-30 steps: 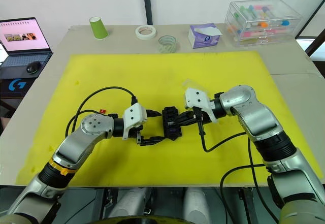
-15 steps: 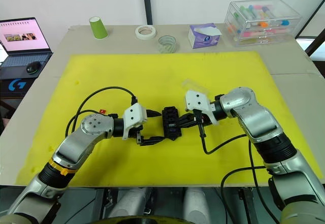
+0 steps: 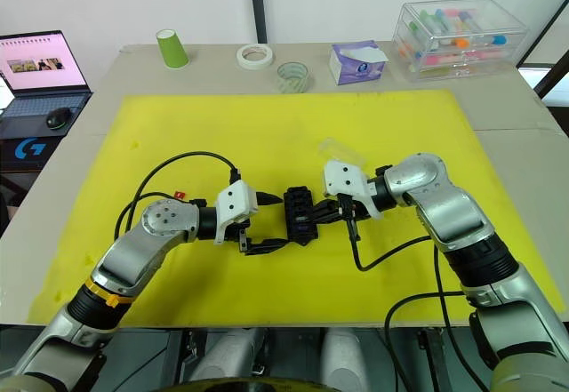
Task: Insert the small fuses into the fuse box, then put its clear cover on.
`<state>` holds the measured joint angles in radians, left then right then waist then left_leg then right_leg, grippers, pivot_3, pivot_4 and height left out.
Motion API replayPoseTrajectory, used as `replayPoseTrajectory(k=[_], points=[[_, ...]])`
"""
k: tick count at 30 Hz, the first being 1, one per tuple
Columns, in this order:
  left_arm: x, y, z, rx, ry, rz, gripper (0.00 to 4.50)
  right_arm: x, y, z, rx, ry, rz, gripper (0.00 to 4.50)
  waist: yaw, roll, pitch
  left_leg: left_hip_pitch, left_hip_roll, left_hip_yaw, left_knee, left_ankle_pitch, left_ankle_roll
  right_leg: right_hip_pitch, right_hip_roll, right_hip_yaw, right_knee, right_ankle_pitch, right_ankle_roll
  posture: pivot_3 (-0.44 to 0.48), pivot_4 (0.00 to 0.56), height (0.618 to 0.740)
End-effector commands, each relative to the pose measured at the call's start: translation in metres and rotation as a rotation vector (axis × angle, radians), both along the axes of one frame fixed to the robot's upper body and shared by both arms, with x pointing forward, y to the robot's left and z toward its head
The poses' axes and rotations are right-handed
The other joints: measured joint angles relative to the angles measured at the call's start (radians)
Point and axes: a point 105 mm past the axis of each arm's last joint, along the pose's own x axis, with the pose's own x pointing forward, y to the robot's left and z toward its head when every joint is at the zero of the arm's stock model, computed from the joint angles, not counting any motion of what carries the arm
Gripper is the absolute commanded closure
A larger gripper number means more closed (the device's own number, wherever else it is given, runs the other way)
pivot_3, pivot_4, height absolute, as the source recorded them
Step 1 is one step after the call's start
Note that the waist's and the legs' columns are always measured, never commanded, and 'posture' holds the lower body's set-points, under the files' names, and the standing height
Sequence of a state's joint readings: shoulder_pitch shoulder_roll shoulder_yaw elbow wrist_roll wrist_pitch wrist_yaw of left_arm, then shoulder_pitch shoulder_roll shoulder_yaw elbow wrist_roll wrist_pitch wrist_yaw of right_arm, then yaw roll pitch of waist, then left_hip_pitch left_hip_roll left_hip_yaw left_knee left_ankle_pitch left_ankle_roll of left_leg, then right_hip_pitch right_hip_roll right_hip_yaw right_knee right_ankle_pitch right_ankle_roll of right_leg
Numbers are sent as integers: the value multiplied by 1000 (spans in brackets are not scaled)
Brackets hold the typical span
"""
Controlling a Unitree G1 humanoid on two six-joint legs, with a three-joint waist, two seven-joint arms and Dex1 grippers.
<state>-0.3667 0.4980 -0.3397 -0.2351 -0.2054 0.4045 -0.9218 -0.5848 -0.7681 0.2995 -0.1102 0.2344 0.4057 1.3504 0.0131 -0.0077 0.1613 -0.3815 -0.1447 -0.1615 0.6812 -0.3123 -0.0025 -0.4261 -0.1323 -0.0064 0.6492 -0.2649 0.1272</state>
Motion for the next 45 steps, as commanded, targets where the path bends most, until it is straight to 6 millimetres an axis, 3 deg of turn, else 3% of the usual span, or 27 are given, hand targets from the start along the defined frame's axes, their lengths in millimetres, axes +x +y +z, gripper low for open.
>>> replayPoseTrajectory(k=[1,7,16,19,24,30,36,43,45], points=[[-1,-3,9,-14,-41,-17,26,-1,-3,-6,-52,-23,9,4500,0,0,0,0,0,0,0,0,0,0,0,0,0,0,0,0,150,740],[-1,-3,10,-15,-43,-15,26,1,-4,-14,-105,-42,10,4500,0,0,0,1,0,0,0,0,0,1,0,0,0,0,0,0,150,740],[-1,-3,10,-15,-44,-13,26,2,-1,-1,-61,-43,1,4500,0,0,0,1,0,0,0,0,0,1,0,0,0,0,0,0,150,740],[-1,-3,10,-15,-44,-15,0,2,0,2,-53,-43,-2,3809,0,0,0,1,0,0,0,0,0,1,0,0,0,0,0,0,150,740],[-1,-4,10,-15,-44,-17,0,2,0,9,-32,-43,-9,2197,0,0,0,1,0,0,0,0,0,1,0,0,0,0,0,0,150,740],[-1,-3,9,-13,-42,-16,0,4,6,30,47,-36,-25,2197,0,0,0,0,0,0,0,0,0,0,0,0,0,0,0,0,150,740],[0,-3,10,-14,-46,-12,0,0,10,39,68,-29,-7,2197,1,0,0,-1,0,0,0,0,0,0,0,0,0,0,0,0,150,740],[1,-2,10,-15,-48,-5,0,-5,12,29,67,-4,6,4364,0,0,0,-1,0,0,0,0,0,-1,0,0,0,0,0,0,150,740],[2,-2,10,-15,-48,-5,0,-5,13,23,61,-2,7,4444,1,0,0,-1,0,0,0,0,0,-1,0,0,0,0,0,0,150,740]])
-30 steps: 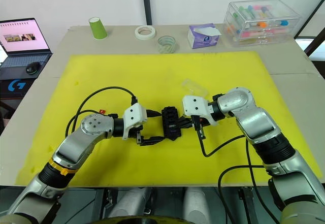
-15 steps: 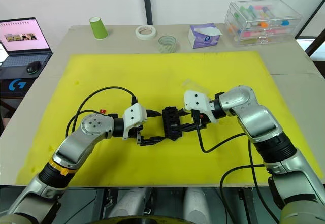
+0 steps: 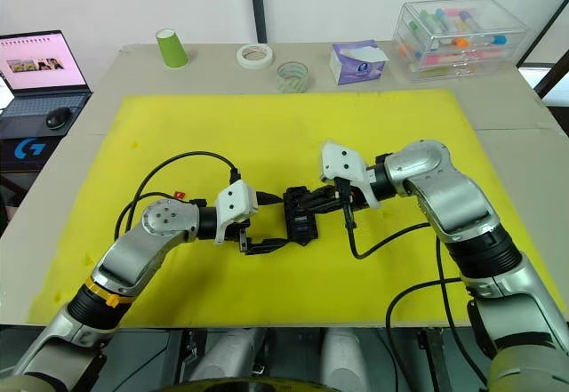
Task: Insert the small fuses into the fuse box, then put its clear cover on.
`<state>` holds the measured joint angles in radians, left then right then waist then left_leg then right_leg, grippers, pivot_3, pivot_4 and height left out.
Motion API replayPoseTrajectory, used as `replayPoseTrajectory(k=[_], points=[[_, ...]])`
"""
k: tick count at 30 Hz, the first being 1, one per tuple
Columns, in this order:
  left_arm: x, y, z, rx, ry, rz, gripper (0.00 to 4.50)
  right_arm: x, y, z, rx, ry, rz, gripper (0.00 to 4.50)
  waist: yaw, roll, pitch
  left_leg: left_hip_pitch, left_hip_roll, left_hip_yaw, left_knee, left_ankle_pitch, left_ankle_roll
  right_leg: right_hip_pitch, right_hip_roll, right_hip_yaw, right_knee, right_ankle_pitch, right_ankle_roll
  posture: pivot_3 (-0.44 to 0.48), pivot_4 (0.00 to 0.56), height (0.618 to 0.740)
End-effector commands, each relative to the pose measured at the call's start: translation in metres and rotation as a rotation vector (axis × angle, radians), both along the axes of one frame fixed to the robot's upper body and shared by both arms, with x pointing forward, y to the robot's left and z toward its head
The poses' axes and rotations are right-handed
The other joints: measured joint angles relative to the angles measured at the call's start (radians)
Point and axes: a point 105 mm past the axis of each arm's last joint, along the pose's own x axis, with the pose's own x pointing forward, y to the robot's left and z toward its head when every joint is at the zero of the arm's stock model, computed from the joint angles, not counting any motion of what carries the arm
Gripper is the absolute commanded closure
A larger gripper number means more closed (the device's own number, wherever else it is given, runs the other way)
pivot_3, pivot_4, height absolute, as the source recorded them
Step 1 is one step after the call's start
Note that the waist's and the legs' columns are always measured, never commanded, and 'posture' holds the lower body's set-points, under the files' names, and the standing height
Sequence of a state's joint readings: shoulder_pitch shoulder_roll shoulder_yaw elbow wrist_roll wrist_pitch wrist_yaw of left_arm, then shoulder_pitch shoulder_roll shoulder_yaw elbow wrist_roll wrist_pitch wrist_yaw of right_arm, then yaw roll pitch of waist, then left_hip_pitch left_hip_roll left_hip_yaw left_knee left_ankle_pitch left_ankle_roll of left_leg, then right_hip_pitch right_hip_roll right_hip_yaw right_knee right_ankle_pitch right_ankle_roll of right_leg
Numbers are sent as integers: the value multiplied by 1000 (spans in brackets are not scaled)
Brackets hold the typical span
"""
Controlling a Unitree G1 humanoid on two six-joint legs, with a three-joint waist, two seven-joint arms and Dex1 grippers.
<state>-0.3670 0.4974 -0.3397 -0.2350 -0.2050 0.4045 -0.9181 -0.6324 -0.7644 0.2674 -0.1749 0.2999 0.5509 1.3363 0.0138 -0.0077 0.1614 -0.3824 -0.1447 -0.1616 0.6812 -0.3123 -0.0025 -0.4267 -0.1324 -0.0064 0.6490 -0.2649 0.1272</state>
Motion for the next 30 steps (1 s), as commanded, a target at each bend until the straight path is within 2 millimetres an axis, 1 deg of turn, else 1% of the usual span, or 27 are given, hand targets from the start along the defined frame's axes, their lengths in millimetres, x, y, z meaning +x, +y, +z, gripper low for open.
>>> replayPoseTrajectory(k=[1,8,11,15,19,25,29,30], points=[[1,-2,10,-14,-47,-8,0,-3,5,0,8,-30,28,4444,0,0,0,0,0,0,0,0,0,0,0,0,0,0,0,0,150,740],[2,-1,11,-14,-47,-5,0,-1,4,-10,-12,-17,19,4444,-1,0,0,0,0,0,0,0,0,0,0,0,0,0,0,0,150,740],[1,-1,10,-14,-47,-5,0,-1,2,-18,-36,-7,13,4444,0,0,0,0,0,0,0,0,0,0,0,0,0,0,0,0,150,740],[1,-1,11,-15,-48,-4,0,-1,-6,-34,-105,-14,14,4444,-1,0,0,0,0,0,0,0,0,0,0,0,0,0,0,0,150,740],[2,-2,11,-16,-47,-4,0,1,-9,-39,-121,-25,5,4444,0,0,0,0,0,0,0,0,0,0,0,0,0,0,0,0,150,740],[1,-1,11,-16,-45,-4,0,3,-11,-38,-133,-51,7,4444,0,0,0,1,0,0,0,0,0,1,0,0,0,0,0,0,150,740],[1,2,16,-24,-45,-4,0,2,-2,-13,-38,-55,10,4444,0,0,0,1,0,0,0,0,0,1,0,0,0,0,0,0,150,740],[0,3,17,-27,-44,-4,0,2,-1,-9,-26,-55,10,4444,0,0,0,1,0,0,0,0,0,1,0,0,0,0,0,0,150,740]])
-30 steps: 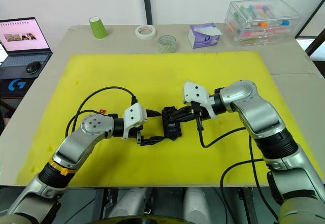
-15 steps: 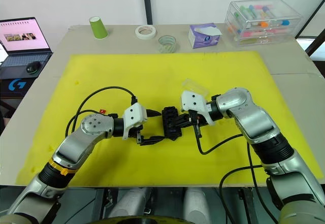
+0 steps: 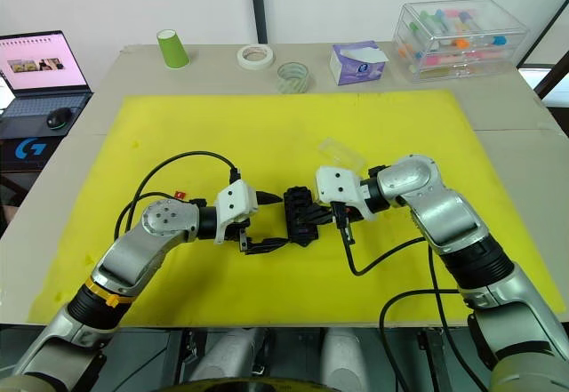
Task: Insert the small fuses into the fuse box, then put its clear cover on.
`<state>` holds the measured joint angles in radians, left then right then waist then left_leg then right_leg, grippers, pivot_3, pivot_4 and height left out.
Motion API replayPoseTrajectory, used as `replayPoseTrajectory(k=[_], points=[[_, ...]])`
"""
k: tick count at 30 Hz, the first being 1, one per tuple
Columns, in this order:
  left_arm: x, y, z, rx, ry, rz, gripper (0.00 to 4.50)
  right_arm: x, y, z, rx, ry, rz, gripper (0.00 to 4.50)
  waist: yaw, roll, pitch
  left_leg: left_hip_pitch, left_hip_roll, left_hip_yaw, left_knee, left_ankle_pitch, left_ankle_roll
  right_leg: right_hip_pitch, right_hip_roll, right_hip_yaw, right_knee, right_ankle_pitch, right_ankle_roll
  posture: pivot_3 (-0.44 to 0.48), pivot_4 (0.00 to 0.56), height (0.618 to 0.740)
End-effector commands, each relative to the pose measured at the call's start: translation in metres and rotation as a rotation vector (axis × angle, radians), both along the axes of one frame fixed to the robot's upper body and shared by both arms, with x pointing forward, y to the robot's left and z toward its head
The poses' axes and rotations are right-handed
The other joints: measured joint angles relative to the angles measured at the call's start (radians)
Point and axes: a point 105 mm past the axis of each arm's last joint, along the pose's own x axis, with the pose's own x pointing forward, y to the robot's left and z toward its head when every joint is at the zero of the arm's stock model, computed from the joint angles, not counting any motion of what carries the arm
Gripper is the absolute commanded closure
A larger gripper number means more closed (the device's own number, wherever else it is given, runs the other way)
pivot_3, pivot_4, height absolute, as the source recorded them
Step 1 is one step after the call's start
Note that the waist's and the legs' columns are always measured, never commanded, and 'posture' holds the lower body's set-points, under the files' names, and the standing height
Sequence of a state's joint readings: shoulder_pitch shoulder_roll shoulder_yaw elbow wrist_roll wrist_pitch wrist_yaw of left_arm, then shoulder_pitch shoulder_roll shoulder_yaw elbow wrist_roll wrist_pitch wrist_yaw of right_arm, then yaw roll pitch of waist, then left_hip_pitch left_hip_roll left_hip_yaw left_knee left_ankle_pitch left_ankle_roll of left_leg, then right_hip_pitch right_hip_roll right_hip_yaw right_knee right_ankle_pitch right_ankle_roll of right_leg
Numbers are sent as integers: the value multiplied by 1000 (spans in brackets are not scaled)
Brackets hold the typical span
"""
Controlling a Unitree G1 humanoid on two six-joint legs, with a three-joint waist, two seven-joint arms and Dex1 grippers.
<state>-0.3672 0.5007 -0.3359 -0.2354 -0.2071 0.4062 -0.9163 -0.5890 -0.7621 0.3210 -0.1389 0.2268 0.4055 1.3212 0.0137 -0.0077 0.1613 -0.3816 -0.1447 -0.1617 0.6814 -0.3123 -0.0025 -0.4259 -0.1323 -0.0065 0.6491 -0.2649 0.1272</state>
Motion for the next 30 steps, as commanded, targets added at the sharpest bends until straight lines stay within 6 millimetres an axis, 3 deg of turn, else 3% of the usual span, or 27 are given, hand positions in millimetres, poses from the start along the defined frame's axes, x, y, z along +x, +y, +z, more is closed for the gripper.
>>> replayPoseTrajectory(k=[1,4,9,13,17,23,30], points=[[-2,3,20,-34,-44,-13,0,2,2,23,63,-1,-25,4444,0,0,0,0,0,0,0,0,0,0,0,0,0,0,0,0,150,740],[-10,12,47,-96,-30,-17,0,1,4,54,118,-32,-27,4444,-3,0,1,-3,0,0,0,0,0,-3,0,0,1,0,0,0,150,740],[-26,48,66,-73,34,35,0,4,-12,61,78,-74,-76,4444,-2,0,1,-5,0,-1,0,0,0,-5,0,0,0,0,0,0,150,740],[-38,103,74,6,86,177,0,11,-40,66,35,-119,-172,3550,-2,1,2,-6,0,0,0,0,0,-6,0,0,0,0,0,0,150,740],[-47,167,80,69,114,383,0,16,-77,74,-15,-141,-273,2145,0,3,3,-6,0,0,0,0,0,-6,0,0,0,0,0,0,150,740],[-74,251,71,174,189,633,0,16,-134,71,-131,-149,-417,35,-2,5,4,-6,0,1,-1,0,0,-5,0,0,-1,0,0,0,150,740],[-87,298,71,207,202,763,0,12,-179,59,-209,-117,-541,35,0,7,6,-6,1,1,-1,-1,1,-5,-1,0,-1,0,0,0,150,740]])
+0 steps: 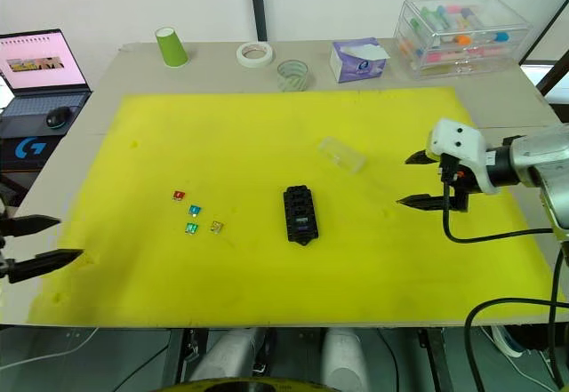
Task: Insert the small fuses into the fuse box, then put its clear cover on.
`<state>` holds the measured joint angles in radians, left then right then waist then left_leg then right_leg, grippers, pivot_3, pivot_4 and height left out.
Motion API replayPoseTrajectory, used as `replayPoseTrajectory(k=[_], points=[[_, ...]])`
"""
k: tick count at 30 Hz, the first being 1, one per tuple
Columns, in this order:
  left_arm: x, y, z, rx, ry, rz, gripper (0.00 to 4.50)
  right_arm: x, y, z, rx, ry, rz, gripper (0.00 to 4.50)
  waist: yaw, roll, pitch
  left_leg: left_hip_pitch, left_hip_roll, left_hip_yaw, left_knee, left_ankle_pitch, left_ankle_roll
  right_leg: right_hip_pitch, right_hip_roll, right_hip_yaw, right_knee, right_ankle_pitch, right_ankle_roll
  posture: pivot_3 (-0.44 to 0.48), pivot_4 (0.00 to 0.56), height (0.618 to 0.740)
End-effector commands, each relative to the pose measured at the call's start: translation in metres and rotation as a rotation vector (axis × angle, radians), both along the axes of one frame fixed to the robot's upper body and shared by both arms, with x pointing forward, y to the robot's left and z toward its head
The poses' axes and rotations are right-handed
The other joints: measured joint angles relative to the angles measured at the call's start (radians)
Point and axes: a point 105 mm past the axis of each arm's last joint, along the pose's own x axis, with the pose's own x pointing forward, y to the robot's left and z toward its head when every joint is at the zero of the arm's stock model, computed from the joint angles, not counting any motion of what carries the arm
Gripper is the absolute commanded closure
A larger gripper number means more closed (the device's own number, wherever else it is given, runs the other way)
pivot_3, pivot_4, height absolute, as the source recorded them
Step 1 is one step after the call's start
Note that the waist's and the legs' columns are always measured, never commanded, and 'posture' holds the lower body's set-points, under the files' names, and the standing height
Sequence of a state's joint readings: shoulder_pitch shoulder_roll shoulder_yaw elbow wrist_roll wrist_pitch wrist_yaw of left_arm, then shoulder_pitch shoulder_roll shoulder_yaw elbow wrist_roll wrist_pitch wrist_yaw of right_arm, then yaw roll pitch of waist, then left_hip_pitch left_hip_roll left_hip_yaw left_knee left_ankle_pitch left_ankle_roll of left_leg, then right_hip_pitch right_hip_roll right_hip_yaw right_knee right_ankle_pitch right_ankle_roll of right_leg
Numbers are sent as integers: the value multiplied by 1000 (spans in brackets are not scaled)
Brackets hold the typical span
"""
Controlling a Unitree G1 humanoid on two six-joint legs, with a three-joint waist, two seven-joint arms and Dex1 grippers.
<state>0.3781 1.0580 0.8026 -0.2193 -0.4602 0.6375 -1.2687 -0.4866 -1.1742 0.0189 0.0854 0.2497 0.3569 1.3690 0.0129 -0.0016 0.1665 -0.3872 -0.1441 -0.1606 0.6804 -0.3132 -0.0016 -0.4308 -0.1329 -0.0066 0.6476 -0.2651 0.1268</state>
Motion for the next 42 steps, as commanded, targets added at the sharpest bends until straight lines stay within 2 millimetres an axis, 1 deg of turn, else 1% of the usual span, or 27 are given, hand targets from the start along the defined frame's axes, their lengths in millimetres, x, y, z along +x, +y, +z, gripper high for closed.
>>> replayPoseTrajectory(k=[1,5,12,14,17,21,23,26,29,31,35,37,38,39,41,42], points=[[0,20,11,45,-48,44,0,-1,-26,10,-39,-44,-80,35,1,2,1,0,0,0,0,0,0,0,0,0,0,0,0,0,150,740],[6,17,6,40,-54,27,0,-1,-27,8,-34,-52,-90,35,-3,4,3,0,0,1,0,0,1,0,0,0,0,0,0,0,150,740],[13,13,7,31,-74,7,0,0,-17,10,-18,-71,-70,35,-8,6,4,0,0,1,-1,-1,1,-1,0,0,0,0,0,0,150,740],[17,7,9,9,-81,-16,0,2,-3,16,22,-91,-34,35,-7,6,4,0,0,1,-1,0,0,-1,0,0,0,0,0,0,150,740],[24,-3,9,-43,-79,-52,0,5,23,27,97,-111,27,35,-8,7,4,0,1,1,-1,0,0,-1,0,0,0,0,0,0,150,740],[45,-18,6,-159,-77,-86,0,6,69,38,167,-125,174,35,-8,7,5,0,1,1,-1,0,0,-1,0,0,0,0,0,0,150,740],[57,-21,0,-201,-58,-80,0,7,88,40,185,-134,232,35,-7,7,5,0,1,1,0,0,0,-1,0,0,0,0,0,0,150,740],[74,-36,-9,-343,12,-91,0,1,126,43,234,-124,356,35,-7,7,5,0,0,1,0,0,0,-1,0,0,1,0,0,0,150,740],[88,-45,-12,-473,58,-65,0,-5,147,44,254,-122,431,35,-8,6,4,-2,0,0,1,0,0,-3,1,0,2,0,0,0,150,740],[96,-54,-19,-592,146,-43,0,-14,165,44,264,-120,505,35,-9,5,4,-4,0,0,3,0,0,-4,1,0,3,0,1,0,150,740],[106,-61,-31,-757,291,29,0,-25,186,45,273,-121,586,35,-18,4,3,-4,0,0,3,0,0,-5,1,0,3,0,1,0,150,740],[108,-63,-36,-803,336,55,0,-28,192,46,273,-124,611,35,-26,4,3,-4,0,0,3,0,0,-5,1,0,4,0,1,0,150,740],[108,-65,-38,-818,358,55,387,-29,194,46,272,-126,618,0,-28,4,3,-4,0,0,3,0,0,-5,1,0,4,0,1,0,150,740],[108,-67,-41,-825,382,61,582,-30,195,46,272,-126,622,0,-29,4,3,-4,0,0,3,0,0,-5,1,0,4,0,1,0,150,740],[108,-68,-50,-823,431,94,1276,-30,196,46,268,-129,625,0,-30,4,3,-4,0,0,3,0,0,-6,1,0,4,0,1,0,150,740],[110,-68,-54,-822,445,113,1276,-29,196,46,265,-130,626,0,-30,4,3,-4,0,0,3,0,0,-6,1,0,4,0,1,0,150,740]])
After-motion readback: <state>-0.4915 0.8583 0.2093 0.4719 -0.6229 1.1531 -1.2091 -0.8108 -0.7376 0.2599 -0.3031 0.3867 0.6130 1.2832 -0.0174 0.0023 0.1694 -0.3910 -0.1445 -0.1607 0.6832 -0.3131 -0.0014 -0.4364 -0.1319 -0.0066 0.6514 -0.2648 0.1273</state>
